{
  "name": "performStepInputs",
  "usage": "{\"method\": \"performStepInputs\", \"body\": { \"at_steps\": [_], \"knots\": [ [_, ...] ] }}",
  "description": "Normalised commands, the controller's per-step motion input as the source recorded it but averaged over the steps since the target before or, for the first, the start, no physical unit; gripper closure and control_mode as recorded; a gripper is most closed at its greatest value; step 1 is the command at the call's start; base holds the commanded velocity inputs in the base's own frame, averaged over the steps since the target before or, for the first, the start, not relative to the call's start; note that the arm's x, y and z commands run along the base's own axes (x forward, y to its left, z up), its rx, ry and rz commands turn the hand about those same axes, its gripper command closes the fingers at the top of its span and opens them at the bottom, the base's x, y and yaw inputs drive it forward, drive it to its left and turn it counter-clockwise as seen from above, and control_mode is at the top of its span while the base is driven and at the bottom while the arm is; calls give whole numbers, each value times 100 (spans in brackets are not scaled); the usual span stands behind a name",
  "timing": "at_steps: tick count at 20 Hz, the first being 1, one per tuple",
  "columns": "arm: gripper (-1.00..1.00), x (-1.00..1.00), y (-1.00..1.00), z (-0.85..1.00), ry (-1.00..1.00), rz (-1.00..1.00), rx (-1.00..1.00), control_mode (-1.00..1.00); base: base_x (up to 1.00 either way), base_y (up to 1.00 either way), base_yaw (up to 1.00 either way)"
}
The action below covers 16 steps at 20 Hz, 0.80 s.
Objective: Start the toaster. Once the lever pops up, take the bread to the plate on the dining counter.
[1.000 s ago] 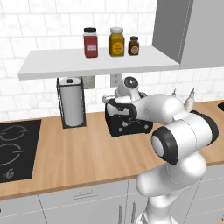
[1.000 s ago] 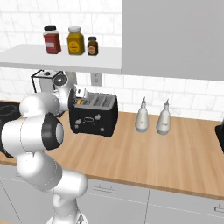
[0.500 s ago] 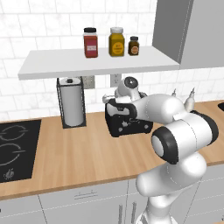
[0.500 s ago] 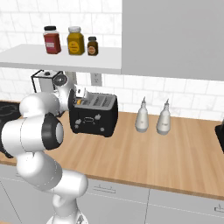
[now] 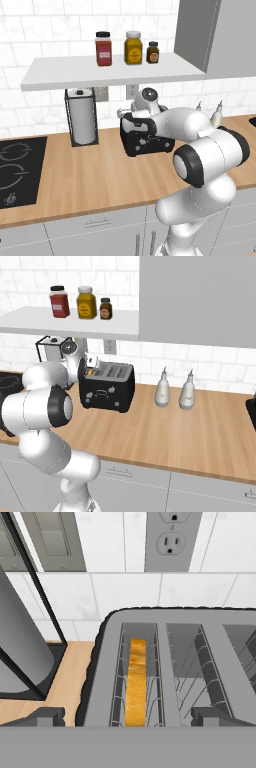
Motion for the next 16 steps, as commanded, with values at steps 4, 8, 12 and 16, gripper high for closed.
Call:
{"method": "performStepInputs", "body": {
  "at_steps": [4, 8, 12, 16],
  "knots": [
    [-100, 0, 0, 0, 0, 0, 0, -100, 0, 0, 0],
    [-100, 0, 0, 0, 0, 0, 0, -100, 0, 0, 0],
    [-100, 0, 0, 0, 0, 0, 0, -100, 0, 0, 0],
    [-100, 0, 0, 0, 0, 0, 0, -100, 0, 0, 0]
  ]
}}
